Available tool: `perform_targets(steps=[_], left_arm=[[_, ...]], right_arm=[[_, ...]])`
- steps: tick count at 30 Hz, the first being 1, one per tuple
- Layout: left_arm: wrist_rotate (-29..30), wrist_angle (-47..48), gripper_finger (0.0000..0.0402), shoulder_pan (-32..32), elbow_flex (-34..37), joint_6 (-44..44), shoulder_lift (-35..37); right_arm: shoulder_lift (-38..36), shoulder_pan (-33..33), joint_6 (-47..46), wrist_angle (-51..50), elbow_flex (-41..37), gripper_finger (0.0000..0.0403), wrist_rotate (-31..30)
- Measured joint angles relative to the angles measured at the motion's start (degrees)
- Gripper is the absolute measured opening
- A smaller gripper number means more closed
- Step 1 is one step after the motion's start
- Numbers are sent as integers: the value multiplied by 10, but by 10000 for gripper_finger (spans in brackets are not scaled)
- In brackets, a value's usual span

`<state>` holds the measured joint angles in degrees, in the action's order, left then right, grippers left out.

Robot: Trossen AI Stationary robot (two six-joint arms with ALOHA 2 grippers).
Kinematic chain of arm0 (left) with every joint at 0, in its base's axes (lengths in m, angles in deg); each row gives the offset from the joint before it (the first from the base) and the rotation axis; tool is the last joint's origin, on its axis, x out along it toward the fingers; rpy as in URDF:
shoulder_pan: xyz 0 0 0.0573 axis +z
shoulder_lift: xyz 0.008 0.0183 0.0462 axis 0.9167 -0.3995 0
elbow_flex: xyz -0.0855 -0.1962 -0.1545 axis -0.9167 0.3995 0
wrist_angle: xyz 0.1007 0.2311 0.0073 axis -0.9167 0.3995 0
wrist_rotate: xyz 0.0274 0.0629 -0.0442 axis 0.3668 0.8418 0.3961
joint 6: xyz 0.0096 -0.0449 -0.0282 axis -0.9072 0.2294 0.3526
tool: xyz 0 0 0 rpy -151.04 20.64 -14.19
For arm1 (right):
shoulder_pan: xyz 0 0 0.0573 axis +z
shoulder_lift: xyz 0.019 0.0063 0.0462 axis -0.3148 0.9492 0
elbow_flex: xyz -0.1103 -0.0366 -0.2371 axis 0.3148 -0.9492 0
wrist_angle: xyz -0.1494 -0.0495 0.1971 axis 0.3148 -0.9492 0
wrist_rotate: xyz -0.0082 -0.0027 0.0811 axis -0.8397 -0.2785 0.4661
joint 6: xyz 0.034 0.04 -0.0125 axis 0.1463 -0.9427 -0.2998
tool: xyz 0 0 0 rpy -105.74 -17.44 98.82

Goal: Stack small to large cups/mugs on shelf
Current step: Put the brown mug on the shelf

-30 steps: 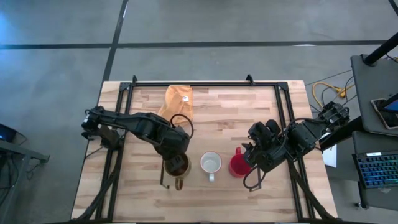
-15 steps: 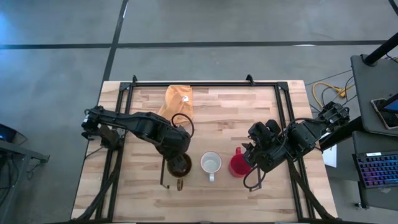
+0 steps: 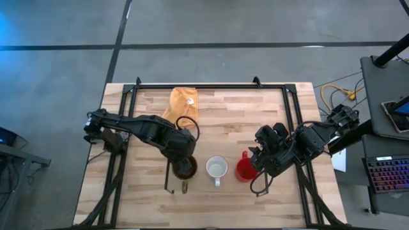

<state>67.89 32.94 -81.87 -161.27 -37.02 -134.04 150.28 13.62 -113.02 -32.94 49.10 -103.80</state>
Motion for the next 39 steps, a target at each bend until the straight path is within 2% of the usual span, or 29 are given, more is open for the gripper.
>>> perform_targets(steps=[18,24,34,39], left_arm=[[6,0,43,1,5,-16,0],[-27,-4,43,1,4,-17,0],[5,-5,43,1,4,-13,0],[12,-5,59,1,3,2,0]], right_arm=[[0,0,10,-17,0,185,1],[0,0,10,-30,0,185,1],[0,0,12,-30,0,185,1],[0,0,12,-30,0,185,1]])
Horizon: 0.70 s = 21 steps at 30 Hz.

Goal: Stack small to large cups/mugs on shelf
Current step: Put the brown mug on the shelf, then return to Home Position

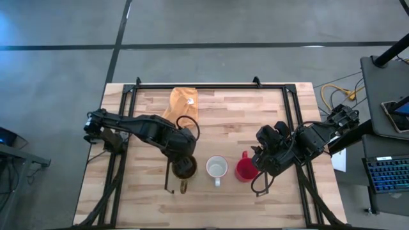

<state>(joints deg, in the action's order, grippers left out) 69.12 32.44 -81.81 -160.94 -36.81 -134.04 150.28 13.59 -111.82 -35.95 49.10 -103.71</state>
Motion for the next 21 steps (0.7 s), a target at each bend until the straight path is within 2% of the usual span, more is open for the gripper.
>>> perform_targets(steps=[8,14,17,19,21], left_arm=[[-8,6,103,0,-32,14,4],[-17,4,111,-9,-48,-27,41],[-31,-8,111,-14,-51,-28,64],[-49,-19,111,-14,-50,33,83],[-52,-51,111,-22,-49,109,101]], right_arm=[[0,0,-2,-9,0,185,0],[0,0,-6,-10,0,185,7],[0,0,-31,-7,0,185,49],[0,0,-37,-5,0,185,92],[0,0,-37,-5,1,185,162]])
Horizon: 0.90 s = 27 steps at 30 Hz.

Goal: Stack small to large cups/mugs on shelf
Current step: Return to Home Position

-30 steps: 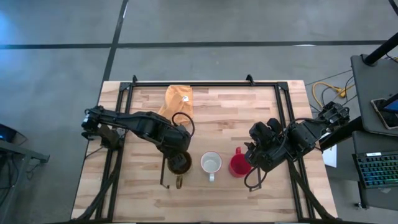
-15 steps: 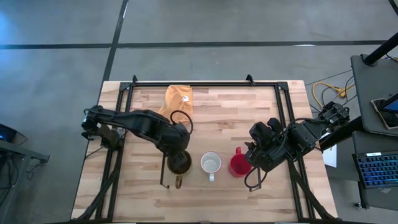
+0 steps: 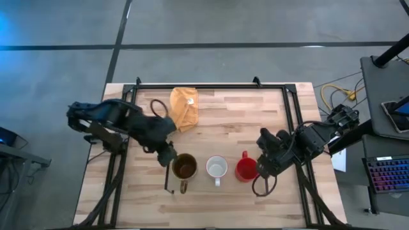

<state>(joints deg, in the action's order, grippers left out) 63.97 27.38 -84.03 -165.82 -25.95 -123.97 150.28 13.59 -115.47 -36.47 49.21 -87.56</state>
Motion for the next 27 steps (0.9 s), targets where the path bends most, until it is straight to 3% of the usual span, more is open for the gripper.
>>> perform_targets(steps=[3,10,14,18,21,27], left_arm=[[5,-100,111,-32,1,-27,17],[11,-331,112,-89,1,-247,40],[-2,-476,112,-129,6,-437,47],[-130,-580,112,-141,28,-550,65],[-155,-626,112,-141,80,-594,78],[-153,-854,112,-139,285,-531,106]], right_arm=[[0,1,-8,27,2,185,72],[0,14,92,225,2,185,76],[-9,35,306,441,2,185,64],[-34,51,489,671,2,185,92],[-54,64,557,735,1,185,89],[-62,98,545,794,-68,185,49]])
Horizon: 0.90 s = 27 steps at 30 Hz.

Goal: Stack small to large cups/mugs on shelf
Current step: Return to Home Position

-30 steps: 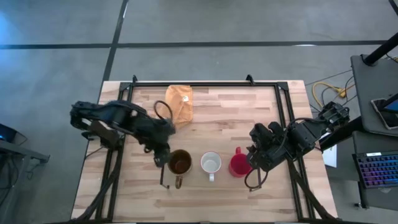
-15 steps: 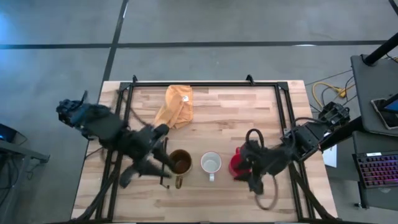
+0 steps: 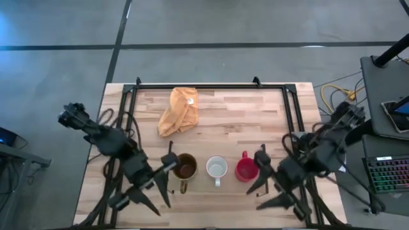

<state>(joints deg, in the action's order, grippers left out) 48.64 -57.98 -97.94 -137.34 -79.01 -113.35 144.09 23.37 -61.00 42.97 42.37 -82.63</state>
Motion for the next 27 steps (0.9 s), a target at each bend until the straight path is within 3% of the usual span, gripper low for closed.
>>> perform_targets(steps=[6,12,19,27], left_arm=[[-54,-262,112,7,207,27,83],[-62,-247,112,59,318,30,206],[-97,-165,112,155,391,14,341],[-114,-120,112,259,478,13,454]], right_arm=[[-25,-10,10,146,-116,185,42],[-106,-43,23,143,-185,185,49],[-212,-99,51,95,-251,185,38],[-293,-169,62,122,-350,185,13]])
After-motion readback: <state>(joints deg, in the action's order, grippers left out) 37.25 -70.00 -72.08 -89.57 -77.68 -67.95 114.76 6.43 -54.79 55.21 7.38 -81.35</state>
